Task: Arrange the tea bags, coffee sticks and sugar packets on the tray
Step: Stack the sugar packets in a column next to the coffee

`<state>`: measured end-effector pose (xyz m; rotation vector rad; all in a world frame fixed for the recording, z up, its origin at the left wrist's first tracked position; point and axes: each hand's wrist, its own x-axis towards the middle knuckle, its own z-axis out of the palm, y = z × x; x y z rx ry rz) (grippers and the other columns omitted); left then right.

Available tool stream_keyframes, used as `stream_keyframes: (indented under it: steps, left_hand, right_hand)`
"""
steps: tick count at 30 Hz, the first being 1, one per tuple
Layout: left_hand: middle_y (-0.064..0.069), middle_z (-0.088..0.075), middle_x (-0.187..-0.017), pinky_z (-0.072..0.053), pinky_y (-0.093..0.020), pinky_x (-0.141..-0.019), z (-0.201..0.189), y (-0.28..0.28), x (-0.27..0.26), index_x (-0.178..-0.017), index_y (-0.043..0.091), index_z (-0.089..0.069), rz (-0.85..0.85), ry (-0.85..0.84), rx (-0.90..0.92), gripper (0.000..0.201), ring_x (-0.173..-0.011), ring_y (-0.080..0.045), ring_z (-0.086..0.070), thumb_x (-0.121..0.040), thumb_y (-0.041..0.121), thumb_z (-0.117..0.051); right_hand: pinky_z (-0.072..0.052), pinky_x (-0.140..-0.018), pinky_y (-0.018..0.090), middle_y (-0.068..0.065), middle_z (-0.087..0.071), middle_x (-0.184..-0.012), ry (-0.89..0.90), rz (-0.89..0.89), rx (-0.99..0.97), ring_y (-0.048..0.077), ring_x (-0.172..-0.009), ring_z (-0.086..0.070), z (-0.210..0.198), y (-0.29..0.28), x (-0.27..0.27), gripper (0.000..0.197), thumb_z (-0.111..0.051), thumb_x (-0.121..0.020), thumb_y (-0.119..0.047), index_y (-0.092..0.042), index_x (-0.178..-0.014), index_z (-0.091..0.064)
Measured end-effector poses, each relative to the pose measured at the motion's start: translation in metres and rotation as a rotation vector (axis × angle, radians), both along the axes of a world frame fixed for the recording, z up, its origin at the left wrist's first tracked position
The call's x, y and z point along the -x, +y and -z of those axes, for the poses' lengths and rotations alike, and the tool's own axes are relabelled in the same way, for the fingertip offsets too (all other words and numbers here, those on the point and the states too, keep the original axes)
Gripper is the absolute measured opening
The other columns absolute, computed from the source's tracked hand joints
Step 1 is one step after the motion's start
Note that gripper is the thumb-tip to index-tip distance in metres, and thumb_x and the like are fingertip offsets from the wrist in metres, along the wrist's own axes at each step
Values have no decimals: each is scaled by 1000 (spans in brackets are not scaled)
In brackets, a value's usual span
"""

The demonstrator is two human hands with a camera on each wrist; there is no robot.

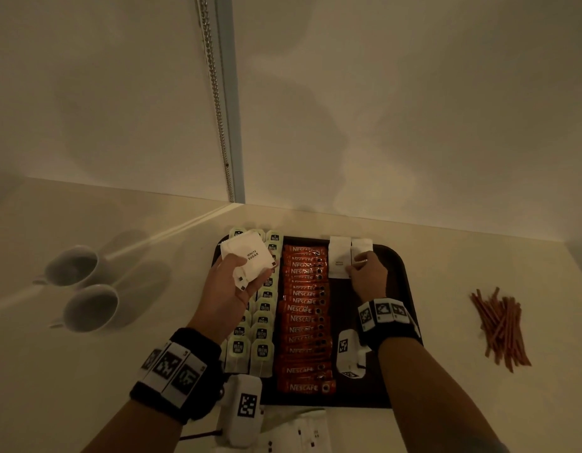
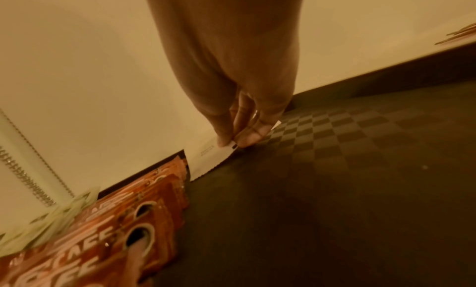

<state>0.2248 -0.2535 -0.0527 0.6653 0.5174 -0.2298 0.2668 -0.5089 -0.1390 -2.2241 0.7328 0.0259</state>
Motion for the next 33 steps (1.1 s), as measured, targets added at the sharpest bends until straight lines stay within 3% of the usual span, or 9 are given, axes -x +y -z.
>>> stream_keyframes:
  steps: [5, 8, 11, 14, 17, 21, 26, 30, 33]
  left_hand:
    - [-14, -62, -119, -59, -31, -57, -6, 2, 0, -125, 15, -53, 55, -61, -101, 34, -93, -32, -68, -95, 3, -42]
    - [-9, -66, -112, -59, -29, -61, -8, 2, 0, -114, 20, -58, 63, -87, -161, 28, -89, -28, -70, -95, 3, -46]
    - [-4, -68, -107, -56, -26, -56, -9, -3, 1, -118, 20, -57, 84, -128, -265, 31, -90, -22, -69, -95, 3, -48]
    - [-3, -65, -111, -53, -22, -56, -11, -8, 3, -120, 21, -56, 139, -174, -388, 33, -95, -18, -64, -93, 3, -53]
    - [-1, -65, -108, -53, -21, -59, -15, -10, 4, -112, 27, -58, 184, -232, -419, 33, -96, -17, -64, -91, 1, -55]
    - [-3, -68, -102, -57, -23, -60, -17, -10, 2, -103, 22, -60, 162, -183, -322, 25, -94, -19, -66, -94, 3, -48]
    - [-14, -72, -90, -58, -27, -59, -12, -3, -1, -108, 13, -58, 135, -119, -163, 23, -77, -30, -72, -99, 7, -38]
    - [-12, -74, -92, -60, -29, -68, -8, -2, 0, -112, 15, -58, 139, -142, -191, 25, -85, -26, -71, -99, 7, -39]
    - [-14, -70, -105, -59, -27, -65, -7, -2, 0, -121, 14, -55, 135, -127, -207, 29, -91, -27, -70, -97, 5, -41]
  right_hand:
    - [-47, -73, 24, 14, -63, -102, -31, -26, 37, 23, -93, -62, -6, 3, 0, 28, -67, -84, -11, -4, -108, -54]
    - [-45, -67, 15, 3, -64, -93, -163, -154, -19, 8, -80, -59, -35, 22, 2, 20, -63, -88, -19, -8, -104, -57]
    - [-44, -64, 11, -10, -64, -89, -184, -429, -263, -2, -75, -61, -77, 58, 16, 12, -57, -91, -33, -22, -95, -61]
    - [-47, -63, 9, -7, -68, -90, -173, -536, -512, -3, -74, -63, -100, 84, 31, 15, -56, -92, -32, -20, -97, -65]
    - [-52, -72, 20, 1, -68, -90, -230, -463, -599, 9, -80, -64, -100, 92, 37, 14, -60, -90, -22, -12, -98, -65]
    - [-56, -81, 33, 4, -69, -96, -194, -401, -695, 21, -91, -66, -93, 84, 42, 10, -59, -90, -18, -15, -98, -64]
    - [-56, -81, 32, 7, -67, -103, -260, -170, -823, 20, -95, -66, -76, 45, 43, 11, -55, -91, -10, -7, -100, -61]
    - [-55, -83, 30, 6, -64, -110, -238, -10, -585, 17, -99, -64, -44, -1, 37, 11, -55, -92, -10, -12, -102, -60]
    - [-53, -89, 41, 6, -65, -107, -141, 79, -327, 21, -98, -62, -18, -32, 30, 11, -56, -92, -15, -15, -102, -60]
